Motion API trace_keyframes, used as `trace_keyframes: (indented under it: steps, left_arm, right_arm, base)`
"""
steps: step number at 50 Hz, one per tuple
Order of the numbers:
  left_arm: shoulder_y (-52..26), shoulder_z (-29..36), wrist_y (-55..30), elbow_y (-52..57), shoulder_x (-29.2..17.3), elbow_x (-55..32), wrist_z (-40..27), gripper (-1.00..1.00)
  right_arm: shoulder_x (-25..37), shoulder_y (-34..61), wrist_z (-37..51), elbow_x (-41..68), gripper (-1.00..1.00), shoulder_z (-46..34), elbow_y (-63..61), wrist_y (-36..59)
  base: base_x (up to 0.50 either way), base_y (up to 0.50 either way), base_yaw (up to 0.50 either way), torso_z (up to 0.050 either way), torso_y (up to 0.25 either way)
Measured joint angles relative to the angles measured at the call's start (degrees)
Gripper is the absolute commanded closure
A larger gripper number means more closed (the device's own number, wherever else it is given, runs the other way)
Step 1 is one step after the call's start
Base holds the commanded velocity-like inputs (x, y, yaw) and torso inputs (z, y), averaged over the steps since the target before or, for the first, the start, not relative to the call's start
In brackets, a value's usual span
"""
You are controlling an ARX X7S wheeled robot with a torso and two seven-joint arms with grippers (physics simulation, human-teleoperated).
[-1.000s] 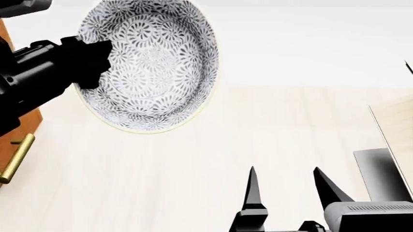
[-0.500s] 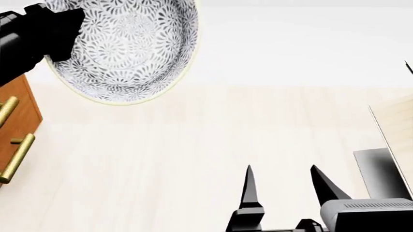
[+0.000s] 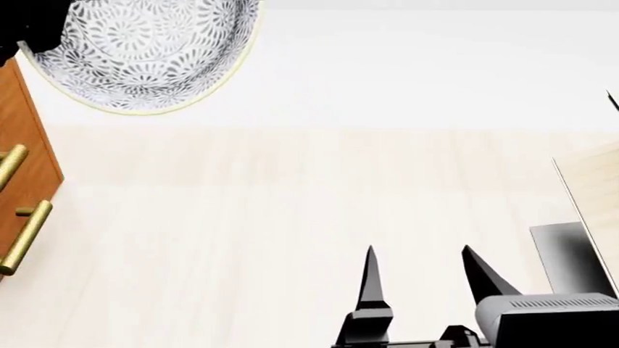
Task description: Close the top drawer of the cabinet and put the bowl on top of it.
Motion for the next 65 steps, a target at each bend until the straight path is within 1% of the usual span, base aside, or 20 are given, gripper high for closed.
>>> trace_keyframes:
  steps: [21,47,65]
  left_arm:
    - [-3.35,-2.79,-0.47,0.81,-3.38,-1.57,-3.29,1.00]
    - [-4.26,-7.13,-1.35,4.17,-8.35,-5.09,-7.82,1.00]
    - [-6.16,-7.63,-0.70,3.20,-9.57,-4.47,-8.41,1.00]
  right_arm:
    - [0.05,1.04,0.32,0.27,-1.00,-0.70,-0.27,0.55]
    - [0.50,0.64,0.67,0.23,-1.00,-0.94,-1.06,0.34]
    - [0.57,1.20,0.62,0.38,-1.00,-1.21,-0.51,0.41]
  base:
    - [0.00,0.00,0.00,0.000,0.000]
    - [0.00,0.00,0.00,0.000,0.000]
    - [0.00,0.00,0.00,0.000,0.001]
